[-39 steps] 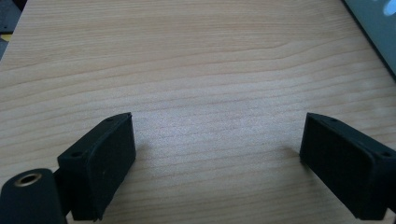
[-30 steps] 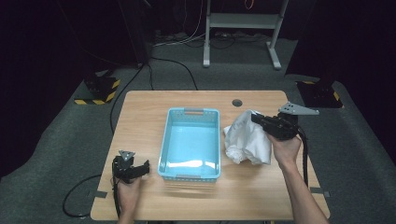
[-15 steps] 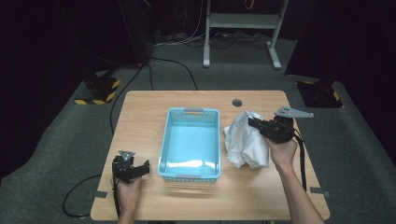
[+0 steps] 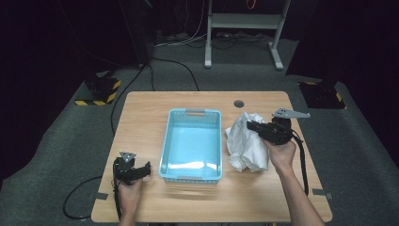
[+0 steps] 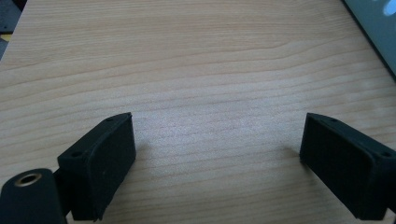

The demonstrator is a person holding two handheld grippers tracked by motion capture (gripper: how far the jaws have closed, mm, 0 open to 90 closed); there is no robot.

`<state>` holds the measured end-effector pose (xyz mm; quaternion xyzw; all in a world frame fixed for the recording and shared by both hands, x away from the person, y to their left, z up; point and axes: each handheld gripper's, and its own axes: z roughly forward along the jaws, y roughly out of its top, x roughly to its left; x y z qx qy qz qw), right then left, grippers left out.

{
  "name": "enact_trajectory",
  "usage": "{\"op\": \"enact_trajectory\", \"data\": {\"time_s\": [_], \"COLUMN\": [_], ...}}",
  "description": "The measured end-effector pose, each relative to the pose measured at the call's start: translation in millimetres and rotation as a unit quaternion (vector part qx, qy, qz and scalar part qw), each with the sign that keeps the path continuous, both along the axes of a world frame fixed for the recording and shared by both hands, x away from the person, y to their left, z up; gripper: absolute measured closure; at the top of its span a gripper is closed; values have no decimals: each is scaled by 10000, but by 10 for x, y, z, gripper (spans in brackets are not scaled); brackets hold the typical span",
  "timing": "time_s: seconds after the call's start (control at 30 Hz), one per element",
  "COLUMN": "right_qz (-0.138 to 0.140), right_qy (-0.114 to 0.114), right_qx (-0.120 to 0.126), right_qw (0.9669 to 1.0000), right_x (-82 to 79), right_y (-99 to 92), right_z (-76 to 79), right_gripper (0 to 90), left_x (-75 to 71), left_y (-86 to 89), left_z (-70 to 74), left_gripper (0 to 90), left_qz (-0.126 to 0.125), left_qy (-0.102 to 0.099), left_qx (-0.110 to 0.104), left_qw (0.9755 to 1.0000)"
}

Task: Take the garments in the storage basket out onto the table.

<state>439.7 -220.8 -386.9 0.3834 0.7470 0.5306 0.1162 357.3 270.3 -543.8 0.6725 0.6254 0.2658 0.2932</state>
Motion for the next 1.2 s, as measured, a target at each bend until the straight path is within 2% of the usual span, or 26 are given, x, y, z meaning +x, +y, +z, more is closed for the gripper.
{"op": "enact_trajectory", "data": {"time_s": [0.13, 0.27, 0.5, 0.73, 0.9, 1.0, 1.1, 1.2], "right_qz": [-29, -92, -129, -189, -190, -145, -122, -58], "right_qy": [96, 221, 305, 510, 536, 482, 294, 172], "right_qx": [26, 161, 83, 151, 115, -65, -498, -886], "right_qw": [9999, 9996, 9994, 9984, 9983, 9987, 9983, 9959], "right_x": [10, 27, 10, 57, 55, 45, 2, -31], "right_y": [-25, -92, -134, -137, -130, -95, 0, 107], "right_z": [-2, 14, 36, -270, -364, -384, -420, -482], "right_gripper": [861, 861, 859, 859, 858, 856, 852, 849], "left_x": [0, 0, 0, 1, 1, 1, 1, 1], "left_y": [0, 0, -1, 0, -1, -1, -1, -1], "left_z": [0, 0, 0, 0, 0, 0, 0, 0], "left_gripper": [106, 106, 106, 106, 106, 106, 105, 106], "left_qz": [0, 0, 0, -1, -1, -1, -1, 0], "left_qy": [0, 0, 1, 2, 1, 1, 1, 1], "left_qx": [1, 1, 2, 3, 5, 6, 6, 6], "left_qw": [10000, 10000, 10000, 10000, 10000, 10000, 10000, 10000]}}
